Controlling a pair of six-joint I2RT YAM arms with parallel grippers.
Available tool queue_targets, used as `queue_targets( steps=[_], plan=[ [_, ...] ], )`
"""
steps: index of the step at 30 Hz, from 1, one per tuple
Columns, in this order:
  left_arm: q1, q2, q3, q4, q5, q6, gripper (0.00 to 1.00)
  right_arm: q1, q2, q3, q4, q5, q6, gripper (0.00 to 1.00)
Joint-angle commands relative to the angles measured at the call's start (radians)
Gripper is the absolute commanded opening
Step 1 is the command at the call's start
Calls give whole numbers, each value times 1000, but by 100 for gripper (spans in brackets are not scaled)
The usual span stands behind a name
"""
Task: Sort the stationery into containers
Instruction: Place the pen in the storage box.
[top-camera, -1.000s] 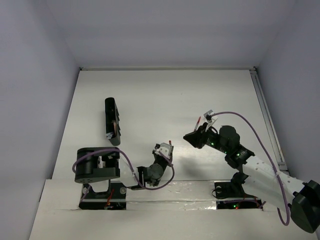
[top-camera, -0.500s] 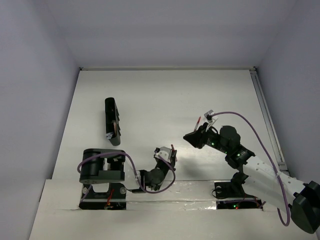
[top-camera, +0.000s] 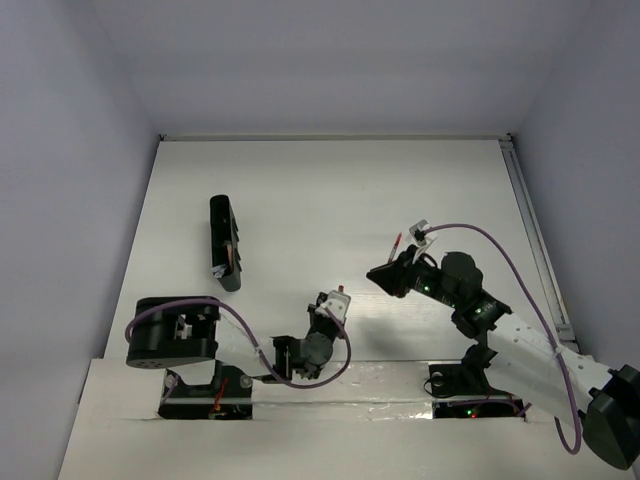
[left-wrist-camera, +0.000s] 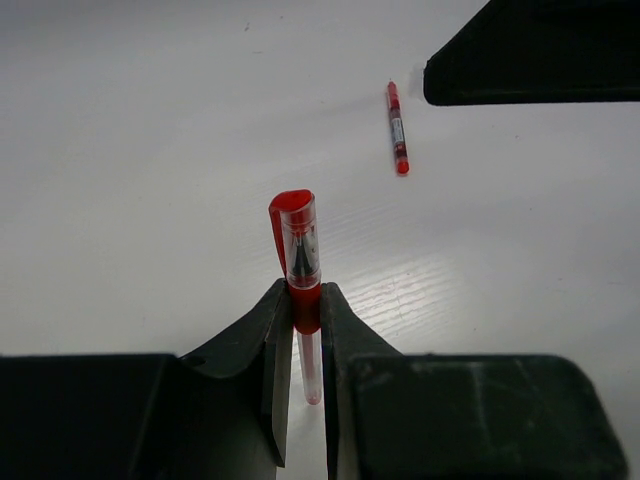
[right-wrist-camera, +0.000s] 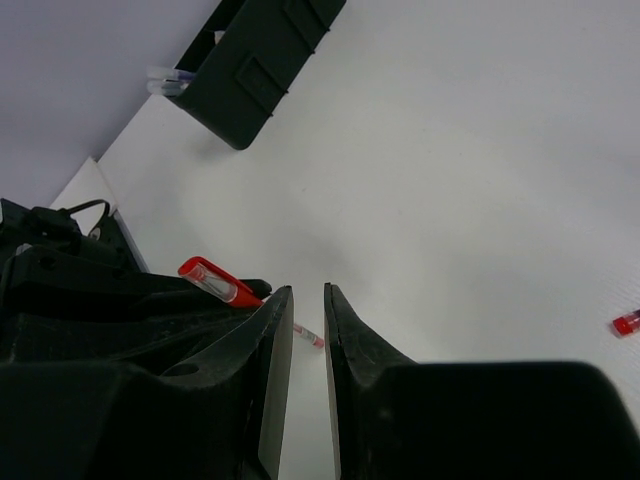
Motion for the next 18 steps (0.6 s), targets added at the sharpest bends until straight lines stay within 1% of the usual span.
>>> queue_targets(
  steps=[1,6,12,15,16,17,18],
  plan=[
    [2,-64,43,-34,-22,38,0,-2,-25,-10,27,-22,3,25],
    [21,-96,62,-70,-20,48,0,-2,-41,-14,27,-30,6,25],
    [58,-213,54,-191,-28,12,0,-2,-50,-24,35,-45,16,25],
    [94,-315,44,-252,-66,44,0,-2,-52,-28,52,-64,17,25],
    [187,-474,27,-342,-89,51,0,-2,-53,-30,67,-82,23,25],
    [188,-475,24,-343,-89,51,0,-2,-53,-30,67,-87,23,25],
    [214,-509,24,-372,-90,41,0,-2,-55,-31,67,-88,25,25]
  ],
)
